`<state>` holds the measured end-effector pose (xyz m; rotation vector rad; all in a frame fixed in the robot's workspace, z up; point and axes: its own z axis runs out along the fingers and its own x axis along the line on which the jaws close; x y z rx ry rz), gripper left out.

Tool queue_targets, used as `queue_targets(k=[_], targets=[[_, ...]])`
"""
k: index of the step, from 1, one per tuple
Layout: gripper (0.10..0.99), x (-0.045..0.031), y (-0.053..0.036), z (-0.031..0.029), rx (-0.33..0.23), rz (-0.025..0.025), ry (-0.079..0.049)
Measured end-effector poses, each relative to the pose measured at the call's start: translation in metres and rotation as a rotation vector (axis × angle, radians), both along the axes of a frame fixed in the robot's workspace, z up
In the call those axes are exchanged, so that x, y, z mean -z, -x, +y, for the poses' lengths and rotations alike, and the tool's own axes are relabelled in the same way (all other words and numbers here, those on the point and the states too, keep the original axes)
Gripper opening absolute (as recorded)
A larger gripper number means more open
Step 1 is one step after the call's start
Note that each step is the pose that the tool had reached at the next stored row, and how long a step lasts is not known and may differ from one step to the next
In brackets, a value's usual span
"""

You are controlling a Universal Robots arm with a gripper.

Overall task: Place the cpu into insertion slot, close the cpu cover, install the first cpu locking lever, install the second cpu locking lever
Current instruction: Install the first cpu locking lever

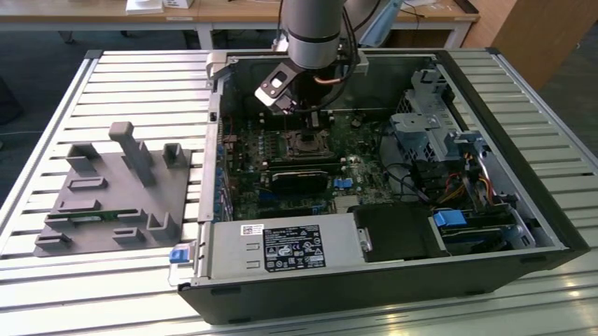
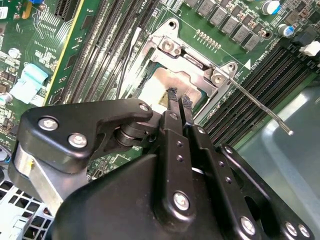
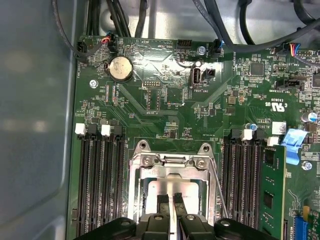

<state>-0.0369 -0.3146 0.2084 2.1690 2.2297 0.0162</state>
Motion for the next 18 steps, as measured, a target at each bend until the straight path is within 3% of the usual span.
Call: queue_targets(k=[18], targets=[[0.176, -0.0051, 0.0, 0.0, 0.0, 0.0001, 0.0]])
